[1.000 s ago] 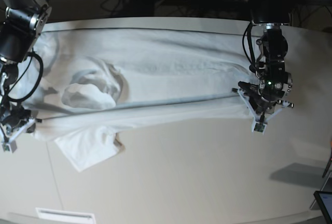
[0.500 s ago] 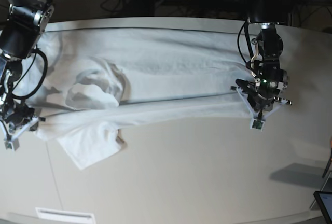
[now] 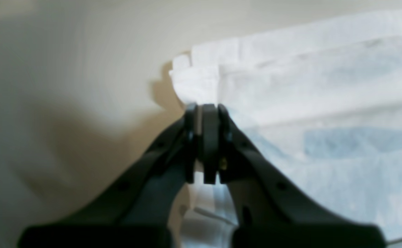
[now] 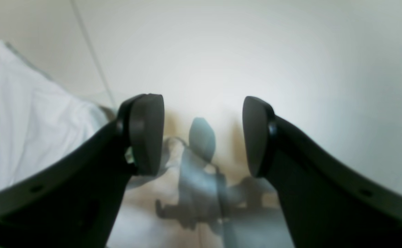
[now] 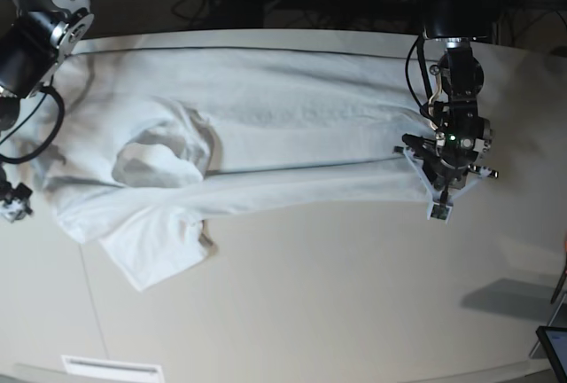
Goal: Fold the T-shirt properly
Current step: 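Move the right gripper along the folded shirt to the hem end, then grasp the hem end of the shirt with the right gripper, then lift the hem end with the right gripper and fold it toward the collar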
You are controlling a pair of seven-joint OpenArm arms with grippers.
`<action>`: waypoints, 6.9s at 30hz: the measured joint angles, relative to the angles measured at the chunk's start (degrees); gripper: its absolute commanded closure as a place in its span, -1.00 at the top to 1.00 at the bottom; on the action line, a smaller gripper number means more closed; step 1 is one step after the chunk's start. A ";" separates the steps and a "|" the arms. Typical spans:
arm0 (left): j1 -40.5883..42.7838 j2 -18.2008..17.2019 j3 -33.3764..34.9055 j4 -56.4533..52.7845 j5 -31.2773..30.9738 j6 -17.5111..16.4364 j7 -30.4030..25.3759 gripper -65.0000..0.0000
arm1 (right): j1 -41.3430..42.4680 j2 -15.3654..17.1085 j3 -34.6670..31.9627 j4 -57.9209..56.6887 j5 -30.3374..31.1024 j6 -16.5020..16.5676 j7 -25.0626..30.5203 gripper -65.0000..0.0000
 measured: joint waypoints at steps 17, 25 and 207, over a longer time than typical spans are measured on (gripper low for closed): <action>-0.61 2.36 -0.15 0.07 0.81 0.15 0.20 -1.00 | 15.61 -0.28 -31.41 -16.65 1.11 8.68 10.49 0.08; -0.33 2.34 -0.22 0.07 0.83 0.15 0.20 -1.00 | 22.14 -0.68 -39.78 -35.36 0.63 8.66 19.56 0.08; -0.94 0.85 4.31 4.11 0.81 -0.02 3.02 -1.00 | -20.87 -16.06 -24.81 43.43 -15.26 0.00 -5.92 -1.00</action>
